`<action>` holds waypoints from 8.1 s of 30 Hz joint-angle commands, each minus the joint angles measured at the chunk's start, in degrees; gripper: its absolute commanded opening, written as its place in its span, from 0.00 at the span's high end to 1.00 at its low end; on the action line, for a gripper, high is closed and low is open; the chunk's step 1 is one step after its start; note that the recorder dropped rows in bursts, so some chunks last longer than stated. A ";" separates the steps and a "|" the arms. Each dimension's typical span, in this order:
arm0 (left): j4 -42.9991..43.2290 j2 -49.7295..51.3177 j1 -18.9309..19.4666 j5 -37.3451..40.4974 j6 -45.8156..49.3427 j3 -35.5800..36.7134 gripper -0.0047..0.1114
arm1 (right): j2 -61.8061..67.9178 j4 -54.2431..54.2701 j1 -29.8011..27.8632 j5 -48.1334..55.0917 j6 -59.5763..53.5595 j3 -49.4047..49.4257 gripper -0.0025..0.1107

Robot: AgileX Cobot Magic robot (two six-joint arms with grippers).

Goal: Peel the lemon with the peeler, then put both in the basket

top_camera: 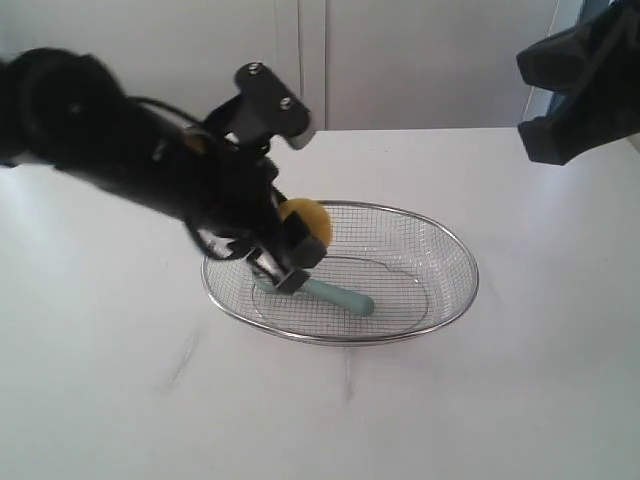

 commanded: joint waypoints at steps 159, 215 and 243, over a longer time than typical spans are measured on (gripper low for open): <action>23.41 -89.11 32.22 -6.22 -44.92 68.01 0.96 | -11.58 -27.00 0.01 4.55 25.48 -0.20 0.98; 13.19 -89.11 36.19 -6.52 -24.90 68.01 0.96 | -21.52 -24.96 -5.88 5.91 26.53 -0.09 0.98; 13.19 -89.11 36.19 -6.52 -24.77 68.01 0.96 | -54.08 -0.60 -18.84 4.44 26.53 19.17 0.98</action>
